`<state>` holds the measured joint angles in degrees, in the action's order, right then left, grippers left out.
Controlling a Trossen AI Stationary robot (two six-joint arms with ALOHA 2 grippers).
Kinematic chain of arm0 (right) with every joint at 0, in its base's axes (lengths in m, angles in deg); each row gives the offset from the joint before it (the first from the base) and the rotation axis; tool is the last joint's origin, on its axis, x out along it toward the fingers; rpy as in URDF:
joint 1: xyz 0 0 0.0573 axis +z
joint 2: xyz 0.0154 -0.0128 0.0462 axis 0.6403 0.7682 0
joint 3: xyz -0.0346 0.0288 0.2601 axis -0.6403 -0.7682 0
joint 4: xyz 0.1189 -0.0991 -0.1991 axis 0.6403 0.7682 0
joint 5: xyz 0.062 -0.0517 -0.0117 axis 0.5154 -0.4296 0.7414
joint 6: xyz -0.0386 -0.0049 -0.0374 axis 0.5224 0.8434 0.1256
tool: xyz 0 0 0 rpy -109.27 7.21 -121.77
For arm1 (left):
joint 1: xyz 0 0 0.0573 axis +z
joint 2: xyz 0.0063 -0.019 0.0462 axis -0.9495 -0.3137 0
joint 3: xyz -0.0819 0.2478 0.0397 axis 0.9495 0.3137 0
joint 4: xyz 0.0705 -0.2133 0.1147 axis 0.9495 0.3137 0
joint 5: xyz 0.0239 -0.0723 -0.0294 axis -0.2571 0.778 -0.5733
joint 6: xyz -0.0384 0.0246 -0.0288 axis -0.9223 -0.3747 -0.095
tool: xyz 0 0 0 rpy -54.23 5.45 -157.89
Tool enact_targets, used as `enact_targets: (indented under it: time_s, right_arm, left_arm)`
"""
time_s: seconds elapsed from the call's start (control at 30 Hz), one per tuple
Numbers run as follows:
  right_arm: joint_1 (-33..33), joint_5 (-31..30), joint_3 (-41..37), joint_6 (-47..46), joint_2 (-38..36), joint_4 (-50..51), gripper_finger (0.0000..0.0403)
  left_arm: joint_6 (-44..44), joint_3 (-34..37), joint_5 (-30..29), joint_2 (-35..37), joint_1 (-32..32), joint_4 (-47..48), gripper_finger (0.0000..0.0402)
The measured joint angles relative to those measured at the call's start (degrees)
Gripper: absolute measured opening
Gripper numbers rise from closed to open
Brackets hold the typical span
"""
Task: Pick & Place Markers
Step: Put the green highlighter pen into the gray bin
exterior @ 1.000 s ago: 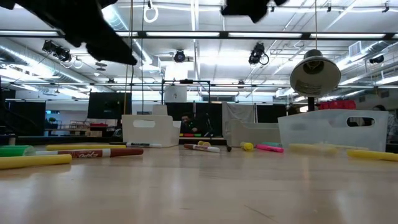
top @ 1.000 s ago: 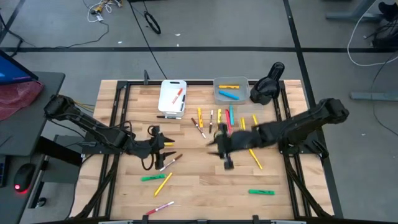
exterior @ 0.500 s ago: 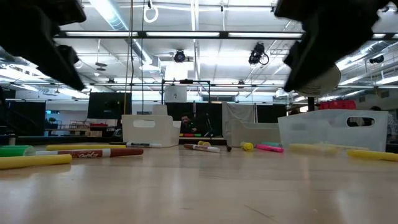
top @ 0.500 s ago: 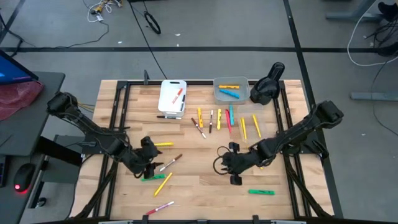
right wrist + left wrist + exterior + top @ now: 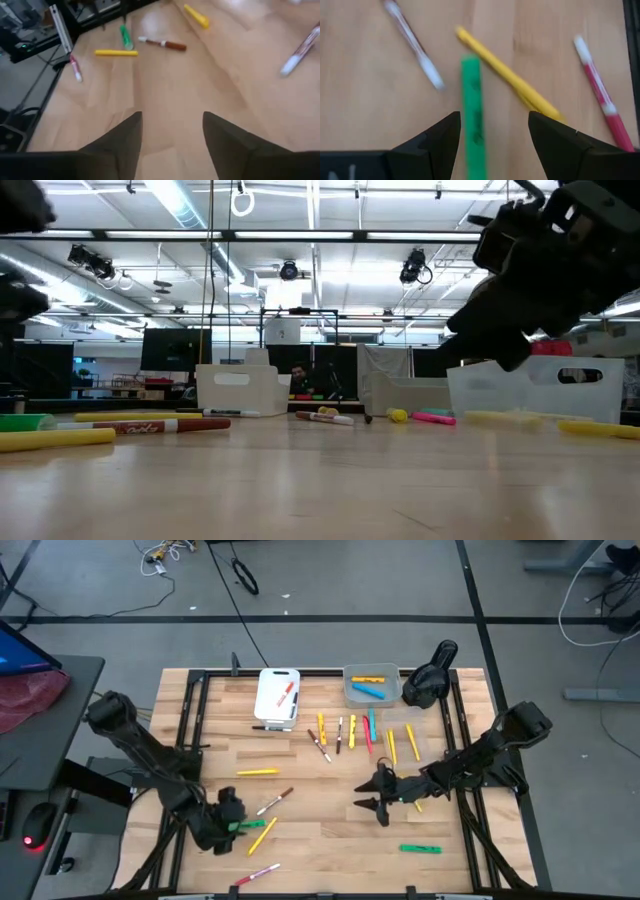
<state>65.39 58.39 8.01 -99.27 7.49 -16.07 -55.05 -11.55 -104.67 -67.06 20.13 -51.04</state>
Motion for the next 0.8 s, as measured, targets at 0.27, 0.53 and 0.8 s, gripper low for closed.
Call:
enact_targets:
  time_s: [0.27,0.53,0.8]
  right_arm:
    - [-0.2,-2.9,0.0,4.3,0.0,-0.9,0.0228]
    - [-0.8,-2.9,0.0,4.7,0.0,-0.9,0.0229]
    - [-0.8,-2.8,0.0,4.5,0.0,-0.9,0.0229]
  left_arm:
    - [-12.7,-0.2,2.4,-8.5,-4.6,-1.0,0.0240]
    - [-13.9,-0.2,-1.1,-9.8,-5.6,-1.3,0.0240]
    - [-11.1,-0.1,-0.9,-9.8,-5.5,-0.7,0.0222]
